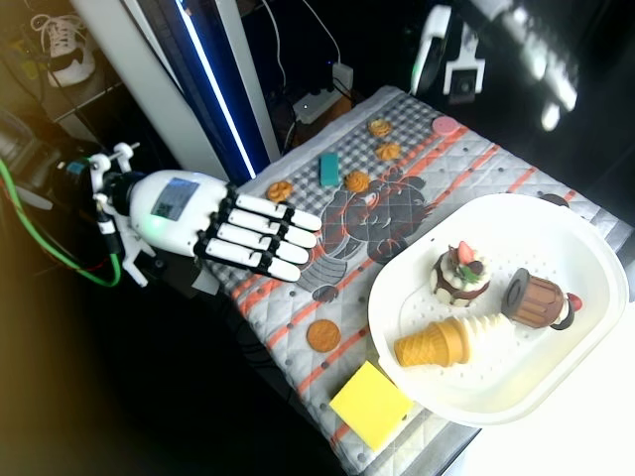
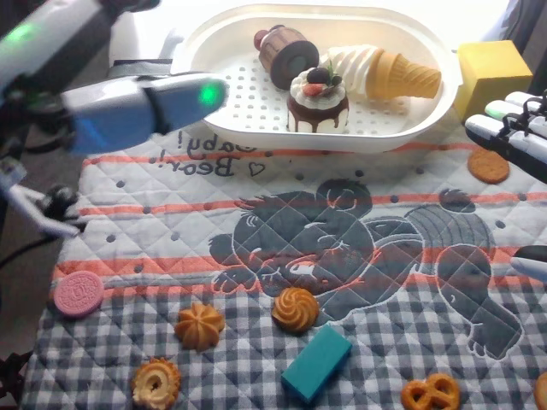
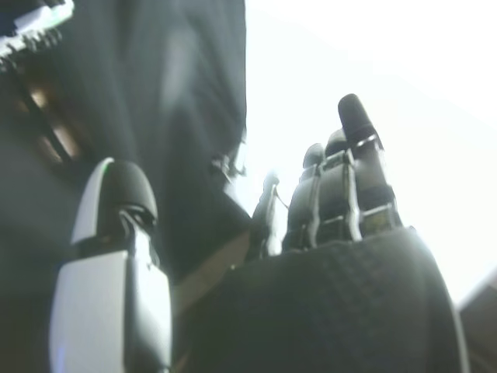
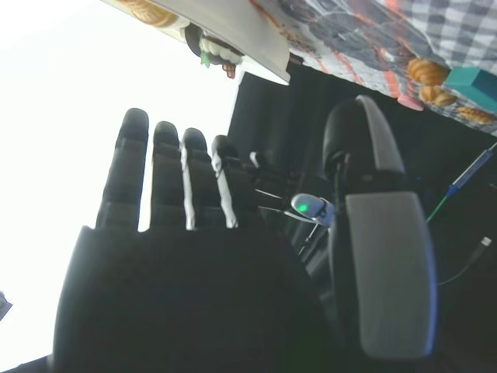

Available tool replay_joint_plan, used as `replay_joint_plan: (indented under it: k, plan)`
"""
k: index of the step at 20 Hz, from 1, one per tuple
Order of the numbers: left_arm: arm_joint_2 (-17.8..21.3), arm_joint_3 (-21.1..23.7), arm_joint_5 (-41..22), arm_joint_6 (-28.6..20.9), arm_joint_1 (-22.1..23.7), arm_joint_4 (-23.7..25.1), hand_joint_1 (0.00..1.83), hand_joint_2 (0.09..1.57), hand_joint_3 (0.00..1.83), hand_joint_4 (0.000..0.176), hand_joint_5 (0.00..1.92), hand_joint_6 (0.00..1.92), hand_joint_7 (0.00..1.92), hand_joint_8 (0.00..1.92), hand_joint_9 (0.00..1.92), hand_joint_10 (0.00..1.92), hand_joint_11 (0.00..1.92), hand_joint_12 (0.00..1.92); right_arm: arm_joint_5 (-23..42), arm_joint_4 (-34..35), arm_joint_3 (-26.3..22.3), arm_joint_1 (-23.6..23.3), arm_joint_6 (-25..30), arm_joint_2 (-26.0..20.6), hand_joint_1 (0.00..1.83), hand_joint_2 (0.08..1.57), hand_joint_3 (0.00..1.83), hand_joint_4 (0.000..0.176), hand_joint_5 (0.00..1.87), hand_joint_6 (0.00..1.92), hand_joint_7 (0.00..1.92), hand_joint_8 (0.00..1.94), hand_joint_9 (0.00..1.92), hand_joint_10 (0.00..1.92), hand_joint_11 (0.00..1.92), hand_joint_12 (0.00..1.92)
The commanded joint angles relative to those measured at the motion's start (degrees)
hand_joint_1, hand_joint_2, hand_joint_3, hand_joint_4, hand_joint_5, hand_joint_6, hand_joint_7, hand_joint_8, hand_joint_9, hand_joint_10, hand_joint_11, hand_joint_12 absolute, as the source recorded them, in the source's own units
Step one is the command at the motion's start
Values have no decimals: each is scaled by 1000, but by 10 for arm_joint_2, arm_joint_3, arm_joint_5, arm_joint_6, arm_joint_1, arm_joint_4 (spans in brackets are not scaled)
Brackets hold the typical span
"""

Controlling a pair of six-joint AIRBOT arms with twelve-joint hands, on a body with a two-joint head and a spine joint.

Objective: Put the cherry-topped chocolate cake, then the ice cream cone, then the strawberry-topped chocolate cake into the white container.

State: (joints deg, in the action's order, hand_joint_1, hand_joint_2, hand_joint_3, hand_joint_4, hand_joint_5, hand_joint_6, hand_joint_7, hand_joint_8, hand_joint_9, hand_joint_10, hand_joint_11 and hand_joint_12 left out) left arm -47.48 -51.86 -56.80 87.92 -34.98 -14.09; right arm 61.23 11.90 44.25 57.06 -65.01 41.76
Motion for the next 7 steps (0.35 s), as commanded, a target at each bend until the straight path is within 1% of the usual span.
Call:
replay_joint_plan:
  k: [1, 2, 3, 4, 5, 7]
  plan:
    - [8, 4, -108, -15, -9, 4, 589, 1124, 7, 176, 0, 0, 0, 0, 0, 0, 0, 585, 78, -1, -1, -4, 1, -4, 689, 1199, 0, 0, 0, 0, 0, 0, 0, 0, 0, 239]
    - [12, 9, -124, -20, -26, -2, 585, 1164, 8, 176, 0, 0, 0, 0, 0, 0, 0, 476, 81, -1, -2, -4, 1, -4, 688, 1193, 0, 1, 0, 0, 0, 0, 0, 0, 0, 151]
    - [17, 15, -142, -22, -45, -10, 581, 1188, 6, 176, 0, 0, 0, 0, 2, 0, 0, 427, 85, -1, -2, -4, 1, -5, 692, 1187, 0, 6, 0, 0, 0, 0, 0, 0, 0, 105]
    - [20, 20, -155, -25, -62, -14, 604, 1220, 7, 176, 0, 0, 0, 0, 0, 0, 0, 438, 90, -1, -2, -4, 1, -5, 658, 1173, 0, 0, 0, 0, 0, 0, 0, 0, 0, 159]
    - [26, 28, -178, -32, -88, -23, 604, 1215, 1, 176, 0, 0, 0, 0, 0, 0, 0, 442, 99, -1, -2, -4, 1, -5, 636, 1164, 0, 0, 0, 0, 0, 0, 0, 0, 0, 214]
    - [31, 37, -215, -55, -126, -34, 657, 1197, 0, 176, 0, 0, 0, 0, 0, 0, 0, 410, 111, 3, -3, -4, 1, -5, 624, 1185, 4, 0, 0, 0, 0, 0, 0, 0, 0, 256]
